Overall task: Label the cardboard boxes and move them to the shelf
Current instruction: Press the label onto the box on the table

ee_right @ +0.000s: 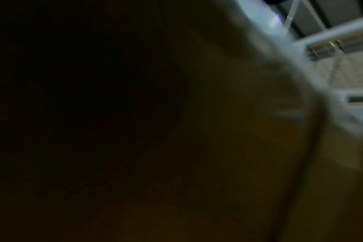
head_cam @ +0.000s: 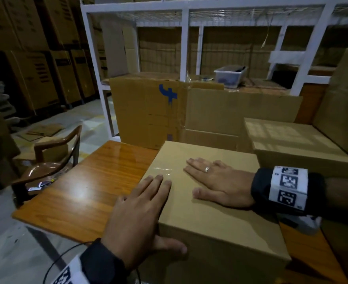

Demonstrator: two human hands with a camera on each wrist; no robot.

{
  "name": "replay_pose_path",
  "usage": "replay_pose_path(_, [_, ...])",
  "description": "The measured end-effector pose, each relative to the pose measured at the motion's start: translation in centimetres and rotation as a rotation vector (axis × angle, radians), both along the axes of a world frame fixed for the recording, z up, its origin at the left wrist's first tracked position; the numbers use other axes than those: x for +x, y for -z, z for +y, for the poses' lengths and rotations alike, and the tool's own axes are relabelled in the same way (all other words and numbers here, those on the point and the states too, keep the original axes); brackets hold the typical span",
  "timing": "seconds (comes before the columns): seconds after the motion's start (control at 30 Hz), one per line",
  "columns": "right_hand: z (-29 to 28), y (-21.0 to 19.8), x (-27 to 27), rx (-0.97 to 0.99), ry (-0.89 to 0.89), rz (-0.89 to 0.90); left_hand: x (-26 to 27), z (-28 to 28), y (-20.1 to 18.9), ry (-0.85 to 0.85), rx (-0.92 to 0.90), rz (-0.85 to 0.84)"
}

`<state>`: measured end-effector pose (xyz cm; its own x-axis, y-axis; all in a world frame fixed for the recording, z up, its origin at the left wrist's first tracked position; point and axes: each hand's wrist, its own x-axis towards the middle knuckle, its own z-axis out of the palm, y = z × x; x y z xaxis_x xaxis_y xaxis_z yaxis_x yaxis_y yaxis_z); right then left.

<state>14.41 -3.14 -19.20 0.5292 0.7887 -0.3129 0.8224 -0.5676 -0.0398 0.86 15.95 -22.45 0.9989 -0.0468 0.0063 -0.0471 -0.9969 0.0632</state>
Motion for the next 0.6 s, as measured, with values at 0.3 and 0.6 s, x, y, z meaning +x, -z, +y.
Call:
replay_pose_path(0.3, [0.1, 0.4, 0.3, -0.008, -0.002, -0.008, 0.4, 0.3, 0.0, 0.025, 0.008, 0.039])
replay_pose_path(0.6, [-1.5, -0.3, -0.5, -0.005, 0.089, 0.040, 0.2, 0.2, -0.3, 0.032, 0.012, 0.047])
